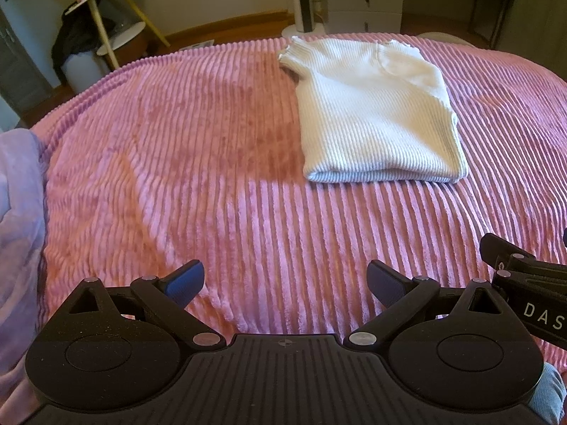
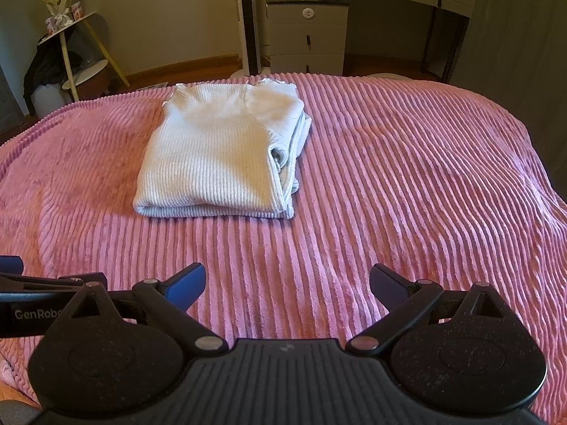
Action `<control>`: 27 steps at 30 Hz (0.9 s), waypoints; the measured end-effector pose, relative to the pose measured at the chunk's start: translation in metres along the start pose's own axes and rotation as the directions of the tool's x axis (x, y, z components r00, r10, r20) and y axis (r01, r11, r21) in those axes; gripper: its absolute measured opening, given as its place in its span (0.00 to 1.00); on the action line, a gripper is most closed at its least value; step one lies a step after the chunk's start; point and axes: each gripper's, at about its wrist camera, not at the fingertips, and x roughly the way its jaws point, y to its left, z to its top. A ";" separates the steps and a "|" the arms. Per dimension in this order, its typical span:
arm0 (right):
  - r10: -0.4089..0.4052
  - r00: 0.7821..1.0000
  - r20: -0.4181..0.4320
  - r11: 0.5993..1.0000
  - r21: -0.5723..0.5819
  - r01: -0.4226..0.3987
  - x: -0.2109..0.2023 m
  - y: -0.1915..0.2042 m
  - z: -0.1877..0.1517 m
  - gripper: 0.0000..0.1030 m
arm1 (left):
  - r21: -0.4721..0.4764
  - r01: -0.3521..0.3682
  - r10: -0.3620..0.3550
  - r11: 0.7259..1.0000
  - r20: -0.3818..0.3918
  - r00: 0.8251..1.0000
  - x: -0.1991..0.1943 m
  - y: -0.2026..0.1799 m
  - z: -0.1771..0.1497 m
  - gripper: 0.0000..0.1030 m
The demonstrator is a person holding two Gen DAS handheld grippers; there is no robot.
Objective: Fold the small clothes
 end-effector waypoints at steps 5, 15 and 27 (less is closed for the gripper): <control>0.001 1.000 0.000 1.000 0.005 -0.001 0.000 -0.001 -0.001 0.96 | 0.002 -0.001 0.001 1.000 0.000 1.000 0.000 -0.001 0.000 0.98; 0.001 1.000 0.000 1.000 0.008 -0.001 0.001 -0.003 -0.002 0.96 | 0.005 0.002 -0.002 1.000 0.001 1.000 0.001 -0.003 -0.001 0.98; -0.002 1.000 0.001 1.000 0.007 0.002 0.000 -0.003 -0.003 0.96 | -0.003 0.012 -0.012 1.000 -0.004 1.000 0.002 -0.001 -0.001 0.98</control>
